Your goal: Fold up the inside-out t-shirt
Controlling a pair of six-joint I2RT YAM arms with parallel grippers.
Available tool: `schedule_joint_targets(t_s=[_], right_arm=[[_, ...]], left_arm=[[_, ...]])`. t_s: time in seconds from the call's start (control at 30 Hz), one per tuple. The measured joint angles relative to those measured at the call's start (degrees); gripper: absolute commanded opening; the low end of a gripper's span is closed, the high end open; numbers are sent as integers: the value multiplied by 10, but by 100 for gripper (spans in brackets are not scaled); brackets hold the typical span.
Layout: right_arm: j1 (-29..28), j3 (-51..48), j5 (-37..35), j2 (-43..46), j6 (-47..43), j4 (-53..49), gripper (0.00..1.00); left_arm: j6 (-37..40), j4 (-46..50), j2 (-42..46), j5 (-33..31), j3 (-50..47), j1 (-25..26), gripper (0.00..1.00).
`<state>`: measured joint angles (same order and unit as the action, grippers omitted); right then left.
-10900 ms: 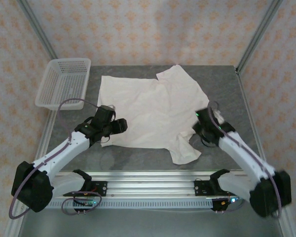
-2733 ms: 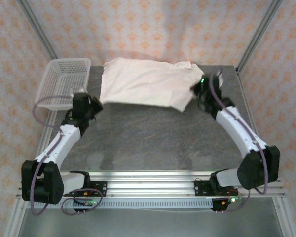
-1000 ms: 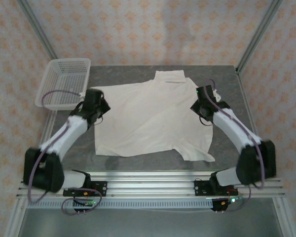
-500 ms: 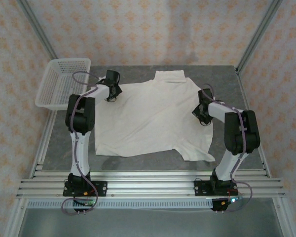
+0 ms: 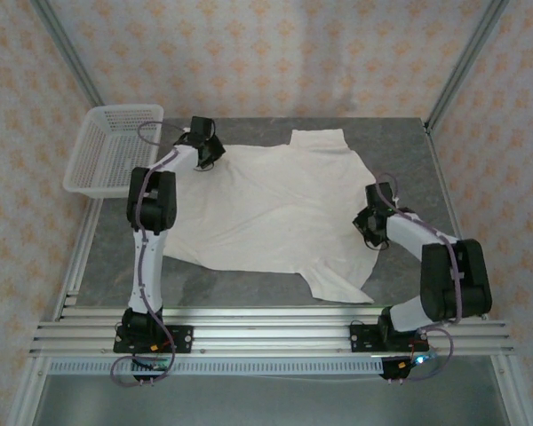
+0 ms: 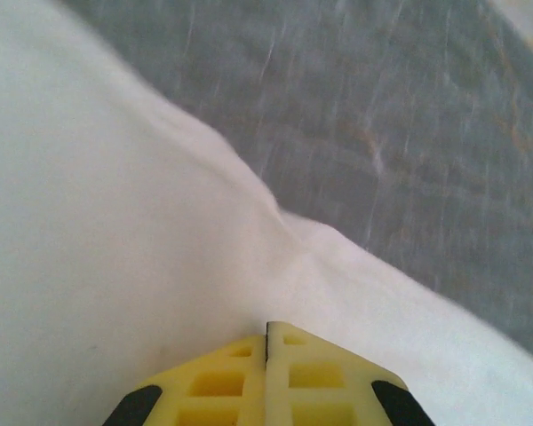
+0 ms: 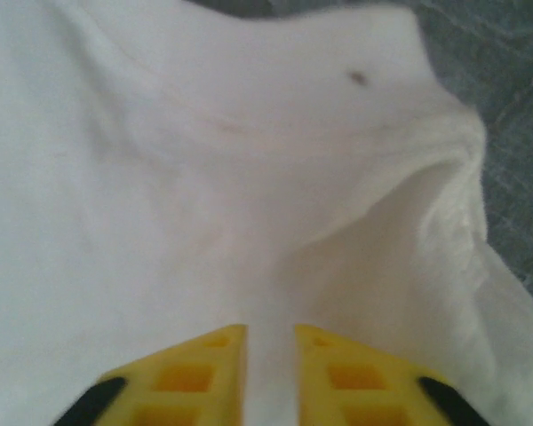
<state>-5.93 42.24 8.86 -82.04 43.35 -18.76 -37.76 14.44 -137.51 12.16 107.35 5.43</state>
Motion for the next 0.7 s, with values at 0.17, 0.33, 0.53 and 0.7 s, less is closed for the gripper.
schedule_joint_targets(t_s=[0.17,0.33,0.53,0.7], right_arm=[[11,7,-38,130,-9,-46,37],[36,-43,-66,224,-5,-89,37],[36,-132,-14,231,-5,-128,39],[36,-165,27,230,-9,-145,40]], left_arm=[[-5,-24,187,40,-174,2,29],[-17,-66,471,55,-336,13,33],[-11,-52,711,52,-500,45,37],[3,62,801,26,-604,50,40]])
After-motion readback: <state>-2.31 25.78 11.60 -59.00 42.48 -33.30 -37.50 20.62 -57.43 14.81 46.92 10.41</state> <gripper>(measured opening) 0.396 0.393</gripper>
